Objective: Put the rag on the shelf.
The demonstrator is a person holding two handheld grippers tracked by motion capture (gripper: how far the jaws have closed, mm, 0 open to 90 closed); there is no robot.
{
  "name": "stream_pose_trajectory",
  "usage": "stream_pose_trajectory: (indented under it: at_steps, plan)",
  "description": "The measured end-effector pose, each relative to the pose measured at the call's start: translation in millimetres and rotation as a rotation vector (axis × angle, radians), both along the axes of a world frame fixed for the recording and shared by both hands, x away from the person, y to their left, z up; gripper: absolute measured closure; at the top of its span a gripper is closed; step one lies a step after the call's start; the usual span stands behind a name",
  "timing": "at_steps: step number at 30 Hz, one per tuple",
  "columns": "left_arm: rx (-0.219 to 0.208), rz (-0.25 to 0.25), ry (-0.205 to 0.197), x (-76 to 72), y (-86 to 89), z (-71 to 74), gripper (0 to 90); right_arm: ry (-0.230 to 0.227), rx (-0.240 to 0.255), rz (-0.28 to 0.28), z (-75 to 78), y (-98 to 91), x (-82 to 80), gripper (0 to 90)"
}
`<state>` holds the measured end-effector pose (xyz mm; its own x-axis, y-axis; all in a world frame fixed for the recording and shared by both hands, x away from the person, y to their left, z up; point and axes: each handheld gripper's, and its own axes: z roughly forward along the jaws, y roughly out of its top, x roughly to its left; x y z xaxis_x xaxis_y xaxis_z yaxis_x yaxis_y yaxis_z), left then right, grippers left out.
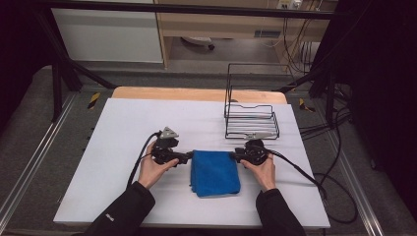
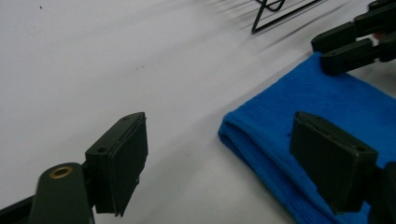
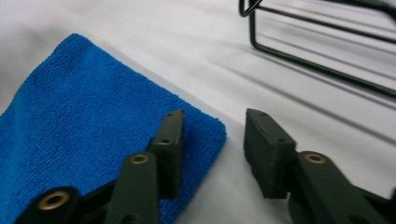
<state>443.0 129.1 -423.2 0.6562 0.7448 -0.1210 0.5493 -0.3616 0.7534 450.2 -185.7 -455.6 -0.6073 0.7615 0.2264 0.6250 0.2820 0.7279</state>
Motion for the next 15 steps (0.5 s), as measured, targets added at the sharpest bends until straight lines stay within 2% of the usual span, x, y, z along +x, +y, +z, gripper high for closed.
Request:
stream_pose_trajectory:
  at_steps: [2, 5, 6, 10, 12, 15]
  plan:
    - [0.019, -0.004, 0.011, 4.6, -6.7, -2.6, 22.2, 0.0, 0.007, 0.0, -1.3, 1.5, -0.1, 65.5]
    - [0.018, -0.006, 0.013, 8.4, -15.2, -6.9, 26.5, 0.005, 0.01, 0.001, -1.6, 1.8, -0.4, 70.1]
    - [0.028, -0.003, 0.011, 9.3, -17.5, -8.5, 31.3, 0.009, 0.012, 0.001, -1.6, 1.9, -0.6, 72.5]
    - [0.064, -0.007, 0.027, 13.1, -23.7, -14.4, 36.6, 0.015, 0.009, 0.007, -2.1, 1.9, -0.9, 78.7]
    - [0.062, -0.006, 0.026, 14.2, -25.3, -15.6, 41.2, 0.023, 0.014, 0.008, -2.1, 2.0, -0.9, 80.6]
    - [0.051, -0.012, 0.047, 16.2, -28.3, -17.1, 47.7, 0.032, 0.019, 0.011, -1.8, 1.7, -0.6, 82.4]
